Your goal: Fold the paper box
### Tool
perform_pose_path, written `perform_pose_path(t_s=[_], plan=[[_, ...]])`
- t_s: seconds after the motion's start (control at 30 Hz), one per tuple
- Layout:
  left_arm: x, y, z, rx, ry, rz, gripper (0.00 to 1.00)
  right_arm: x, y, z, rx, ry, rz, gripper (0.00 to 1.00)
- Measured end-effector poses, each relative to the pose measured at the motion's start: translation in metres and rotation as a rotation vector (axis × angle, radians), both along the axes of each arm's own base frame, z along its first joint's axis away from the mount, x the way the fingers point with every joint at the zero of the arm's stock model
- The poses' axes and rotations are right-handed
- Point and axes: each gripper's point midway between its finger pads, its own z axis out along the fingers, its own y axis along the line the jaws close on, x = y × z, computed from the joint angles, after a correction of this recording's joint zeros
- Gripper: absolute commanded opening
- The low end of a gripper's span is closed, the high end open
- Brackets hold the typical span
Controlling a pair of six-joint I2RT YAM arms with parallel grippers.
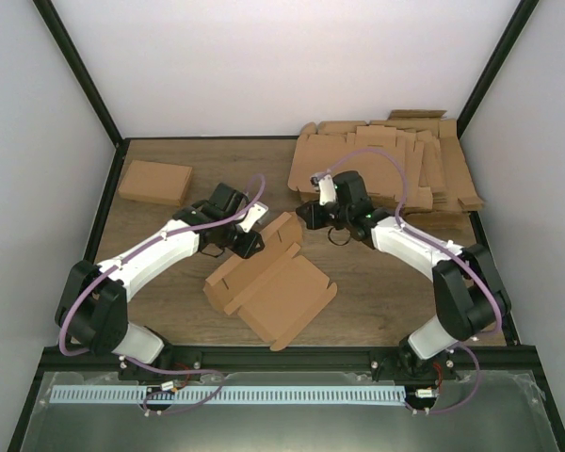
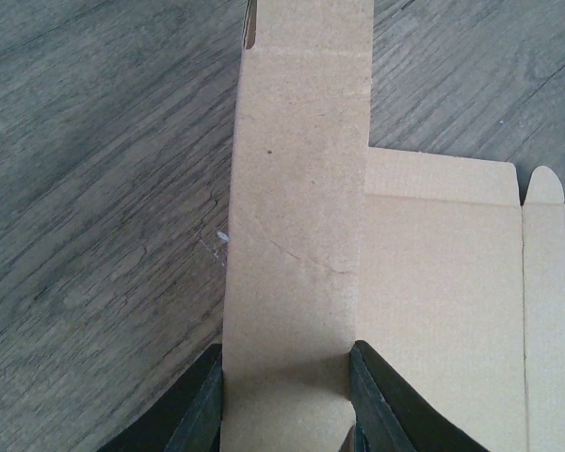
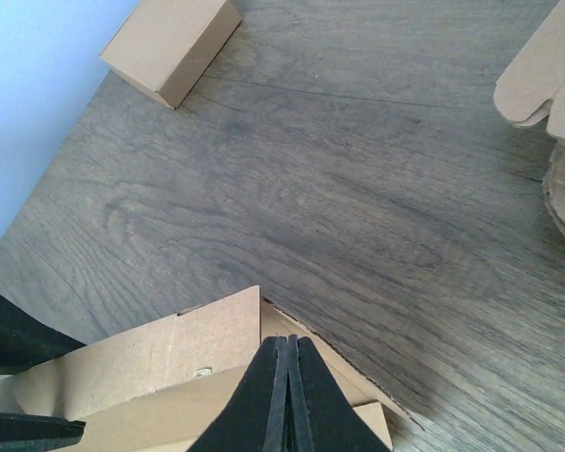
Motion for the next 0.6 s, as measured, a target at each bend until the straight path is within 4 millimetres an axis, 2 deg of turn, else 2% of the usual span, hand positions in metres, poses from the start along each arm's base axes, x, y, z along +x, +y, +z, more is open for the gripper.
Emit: perform_pose_path(t_s=[0.2, 0.47, 0.6], plan=[[0.000, -0.001, 0.000, 0.002, -0.002, -0.002, 0.32, 0.001, 0.010, -0.003, 0.018, 0.022, 0.043, 0.01], [-0.002, -0.003, 0.001, 0.014, -0.017, -0.008, 0.32, 0.003, 0.020, 0.006, 0.026, 0.017, 0.083, 0.01], [-0.005, -0.004, 0.004, 0.020, -0.026, -0.015, 0.32, -0.001, 0.022, 0.000, 0.007, 0.035, 0.091, 0.01]])
